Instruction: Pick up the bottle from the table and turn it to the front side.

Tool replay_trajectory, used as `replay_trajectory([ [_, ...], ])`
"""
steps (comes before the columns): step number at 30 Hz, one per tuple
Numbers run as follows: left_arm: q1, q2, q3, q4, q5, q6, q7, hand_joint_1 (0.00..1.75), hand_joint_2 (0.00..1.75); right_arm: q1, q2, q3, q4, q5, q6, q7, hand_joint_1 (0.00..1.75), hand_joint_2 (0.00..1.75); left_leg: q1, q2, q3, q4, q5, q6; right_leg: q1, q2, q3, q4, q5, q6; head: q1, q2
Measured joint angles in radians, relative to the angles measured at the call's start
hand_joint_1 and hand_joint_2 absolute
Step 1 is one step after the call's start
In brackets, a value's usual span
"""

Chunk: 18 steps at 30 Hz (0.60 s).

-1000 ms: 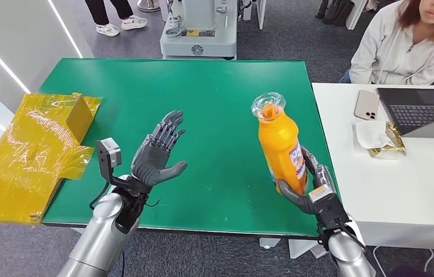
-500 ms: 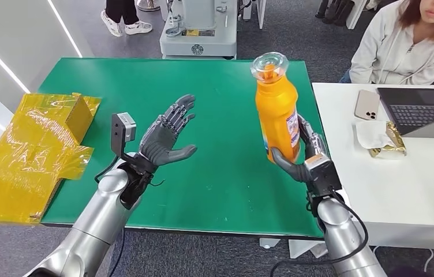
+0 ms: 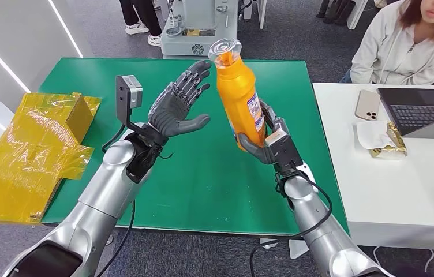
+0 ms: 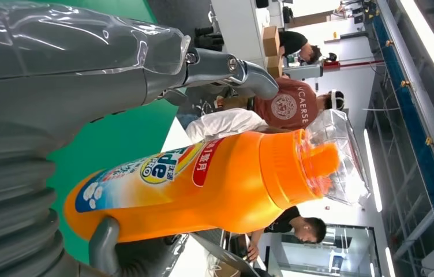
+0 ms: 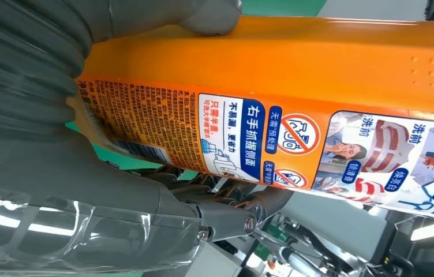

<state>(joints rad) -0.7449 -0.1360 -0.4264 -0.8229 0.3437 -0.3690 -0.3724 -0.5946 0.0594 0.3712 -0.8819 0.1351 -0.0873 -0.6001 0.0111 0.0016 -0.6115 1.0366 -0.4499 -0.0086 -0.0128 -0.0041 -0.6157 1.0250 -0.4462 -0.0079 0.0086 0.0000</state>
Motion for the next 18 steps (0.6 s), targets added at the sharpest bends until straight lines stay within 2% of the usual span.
replay_trajectory([
  [7,-0.026,-0.012,-0.007,0.019,0.029,0.000,0.013,0.00,1.75,-0.023,0.023,0.005,0.045,0.000,-0.001,-0.001,1.75,1.75,0.000,0.000,0.000,0.000,0.000,0.000,0.000,0.000,0.000,0.000,0.000,0.000,0.000,0.000],
  [13,-0.068,-0.073,-0.014,0.068,0.011,0.073,0.004,0.00,1.75,-0.035,0.069,0.011,0.084,0.022,-0.027,0.000,1.75,1.75,0.000,0.000,0.000,0.000,0.000,0.000,0.000,0.000,0.000,0.000,0.000,0.000,0.000,0.000],
  [18,-0.082,-0.101,-0.024,0.126,-0.030,0.109,-0.028,0.00,1.75,-0.034,0.086,0.012,0.102,0.051,-0.039,0.004,1.75,1.75,0.000,0.000,0.000,0.000,0.000,0.000,0.000,0.000,0.000,0.000,0.000,0.000,0.000,0.000],
])
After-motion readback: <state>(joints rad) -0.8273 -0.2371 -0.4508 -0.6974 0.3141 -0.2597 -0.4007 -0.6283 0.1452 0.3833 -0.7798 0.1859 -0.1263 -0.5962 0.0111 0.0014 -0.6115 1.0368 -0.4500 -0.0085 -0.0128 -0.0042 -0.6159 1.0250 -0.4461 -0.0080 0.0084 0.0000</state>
